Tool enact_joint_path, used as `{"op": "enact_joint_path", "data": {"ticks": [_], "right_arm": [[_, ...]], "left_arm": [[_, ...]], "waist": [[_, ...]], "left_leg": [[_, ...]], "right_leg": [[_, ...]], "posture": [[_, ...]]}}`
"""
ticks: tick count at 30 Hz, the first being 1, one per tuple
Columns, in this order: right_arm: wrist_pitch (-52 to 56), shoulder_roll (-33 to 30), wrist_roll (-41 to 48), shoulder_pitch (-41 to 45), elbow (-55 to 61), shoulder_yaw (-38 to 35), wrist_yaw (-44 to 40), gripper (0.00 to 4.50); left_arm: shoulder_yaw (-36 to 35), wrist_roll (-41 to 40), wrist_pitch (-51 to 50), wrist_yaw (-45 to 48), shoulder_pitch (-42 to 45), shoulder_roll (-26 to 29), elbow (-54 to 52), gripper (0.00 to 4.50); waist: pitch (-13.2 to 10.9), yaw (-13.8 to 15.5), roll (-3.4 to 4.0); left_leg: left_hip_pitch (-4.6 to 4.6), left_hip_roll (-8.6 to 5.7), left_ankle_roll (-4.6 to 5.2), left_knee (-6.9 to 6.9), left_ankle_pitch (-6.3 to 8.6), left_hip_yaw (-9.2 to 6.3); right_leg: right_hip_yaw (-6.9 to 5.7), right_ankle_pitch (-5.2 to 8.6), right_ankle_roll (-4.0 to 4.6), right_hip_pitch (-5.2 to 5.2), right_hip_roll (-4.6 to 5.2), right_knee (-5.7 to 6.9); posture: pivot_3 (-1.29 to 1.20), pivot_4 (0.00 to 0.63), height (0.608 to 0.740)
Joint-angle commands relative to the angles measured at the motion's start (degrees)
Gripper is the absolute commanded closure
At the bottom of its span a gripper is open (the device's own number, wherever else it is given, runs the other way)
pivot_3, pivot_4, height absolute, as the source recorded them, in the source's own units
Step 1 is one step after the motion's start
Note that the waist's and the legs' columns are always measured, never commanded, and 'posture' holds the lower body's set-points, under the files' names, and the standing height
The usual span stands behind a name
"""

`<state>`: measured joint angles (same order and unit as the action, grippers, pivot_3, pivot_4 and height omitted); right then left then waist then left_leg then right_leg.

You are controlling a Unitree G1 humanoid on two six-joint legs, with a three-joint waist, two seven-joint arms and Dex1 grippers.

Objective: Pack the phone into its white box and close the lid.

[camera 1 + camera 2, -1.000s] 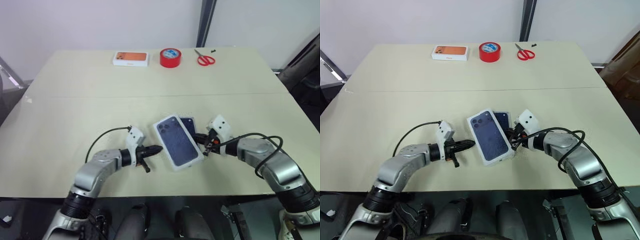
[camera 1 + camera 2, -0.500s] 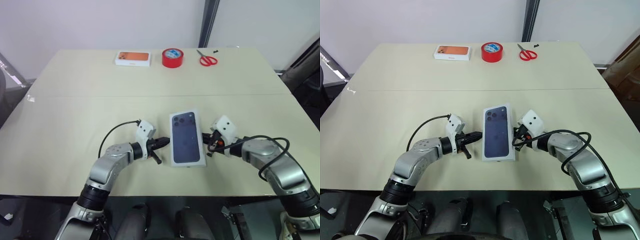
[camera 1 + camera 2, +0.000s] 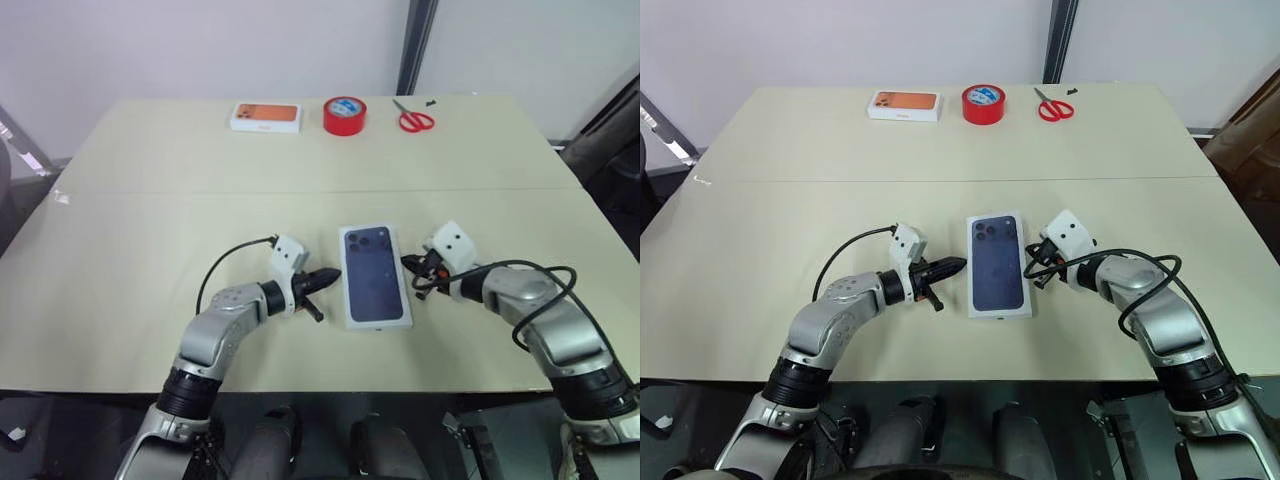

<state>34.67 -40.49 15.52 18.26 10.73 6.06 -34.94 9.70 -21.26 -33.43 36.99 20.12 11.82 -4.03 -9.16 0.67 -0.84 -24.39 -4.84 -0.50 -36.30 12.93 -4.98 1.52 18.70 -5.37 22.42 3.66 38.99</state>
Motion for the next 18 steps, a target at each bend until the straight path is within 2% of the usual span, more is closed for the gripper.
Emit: {"op": "enact_joint_path", "data": {"ticks": [1, 15, 18], "right_arm": [[-0.3, 0.7, -0.9, 1.4, 0.2, -1.2, 0.0, 4.48], [0.3, -1.3, -3.8, -1.0, 1.2, -0.5, -3.5, 4.48], [-0.5, -1.5, -3.3, -0.8, 0.9, -2.5, -4.1, 4.48]], "left_arm": [[-0.3, -0.4, 0.7, -0.3, 1.9, -1.1, -0.4, 4.50], [-1.3, -0.6, 0.5, -0.3, 2.6, -0.8, 0.2, 4.50], [-2.8, -1.6, 0.1, -0.4, 2.8, -0.1, -0.5, 4.50]], "waist": [[0.0, 0.0, 0.00], [0.0, 0.0, 0.00], [0.0, 0.0, 0.00]], "left_leg": [[0.00, 0.00, 0.00, 0.00, 0.00, 0.00], [0.00, -0.01, -0.01, -0.01, -0.01, 0.00], [0.00, -0.01, -0.01, -0.01, -0.01, 0.00]], "right_leg": [[0.00, 0.00, 0.00, 0.00, 0.00, 0.00], [0.00, 0.00, 0.00, -0.01, 0.00, 0.00], [0.00, 0.00, 0.00, 0.00, 0.00, 0.01]], "posture": [[0.00, 0.150, 0.734], [0.00, 0.150, 0.734], [0.00, 0.150, 0.734]]}}
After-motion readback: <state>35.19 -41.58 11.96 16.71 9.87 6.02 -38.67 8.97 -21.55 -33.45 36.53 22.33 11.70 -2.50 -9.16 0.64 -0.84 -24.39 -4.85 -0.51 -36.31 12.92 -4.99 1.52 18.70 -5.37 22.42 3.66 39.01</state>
